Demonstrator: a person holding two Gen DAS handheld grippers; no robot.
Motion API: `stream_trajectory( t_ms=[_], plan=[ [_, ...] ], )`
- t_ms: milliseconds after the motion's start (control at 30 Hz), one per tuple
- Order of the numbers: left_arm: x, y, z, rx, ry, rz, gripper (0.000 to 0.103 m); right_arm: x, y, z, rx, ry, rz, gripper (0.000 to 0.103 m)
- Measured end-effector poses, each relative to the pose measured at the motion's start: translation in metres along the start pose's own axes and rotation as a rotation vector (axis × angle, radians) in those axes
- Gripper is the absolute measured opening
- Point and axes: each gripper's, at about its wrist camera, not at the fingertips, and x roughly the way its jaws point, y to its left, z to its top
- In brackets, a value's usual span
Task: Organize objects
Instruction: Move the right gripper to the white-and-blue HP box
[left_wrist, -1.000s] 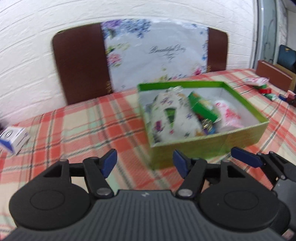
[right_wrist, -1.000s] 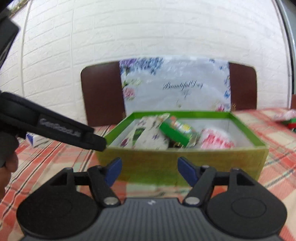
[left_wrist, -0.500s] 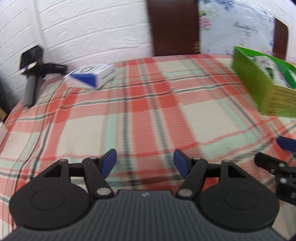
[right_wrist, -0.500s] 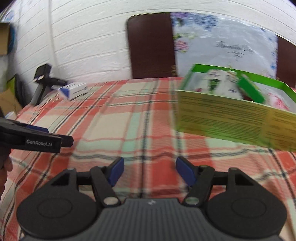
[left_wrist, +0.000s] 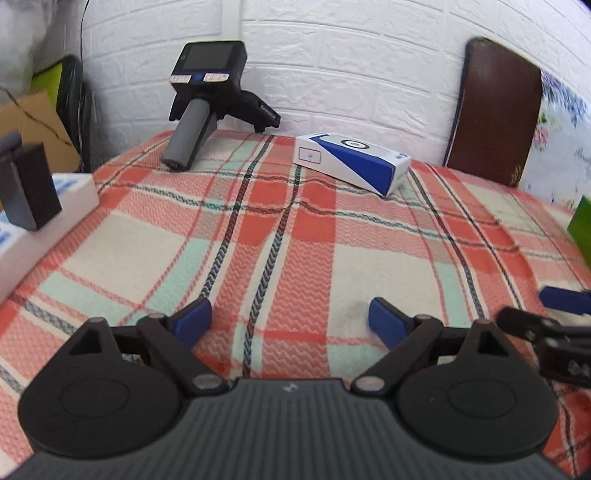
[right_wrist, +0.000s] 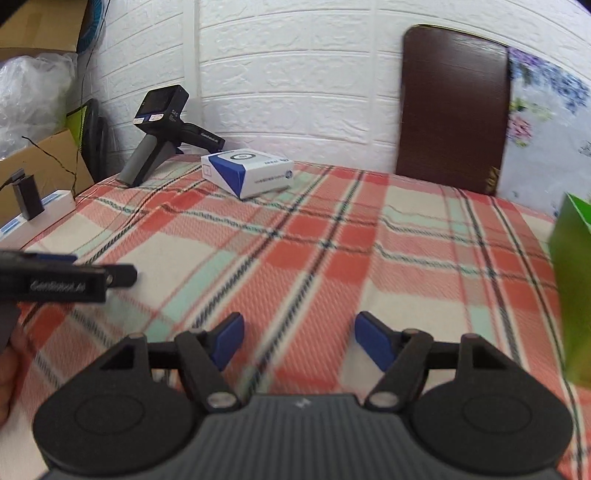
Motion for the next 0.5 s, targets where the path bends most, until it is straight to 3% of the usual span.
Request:
stream_trajectory(
  t_ms=[200, 233, 267, 333, 500],
  plan=[
    [0.001, 0.003, -0.002, -0.029, -0.008, -0.021, 0.095, 0.045, 0.003, 0.036, -0.016, -0.011, 0.064, 0.074],
    [0.002, 0.004, -0.002, -0.032, -0.009, -0.023, 0.095, 0.051, 0.004, 0.041, -0.025, -0.018, 0.081, 0.08],
    [0.001, 0.004, -0.003, -0.033, -0.009, -0.024, 0.095, 0.057, 0.004, 0.047, -0.035, -0.027, 0.103, 0.093],
    [0.003, 0.006, -0.002, -0.039, -0.011, -0.029, 0.095, 0.068, 0.006, 0.06, -0.067, -0.049, 0.148, 0.103],
    [0.0, 0.014, -0.002, -0.09, -0.032, -0.065, 0.095, 0.103, 0.015, 0.09, -0.195, -0.109, 0.156, 0.103]
  ],
)
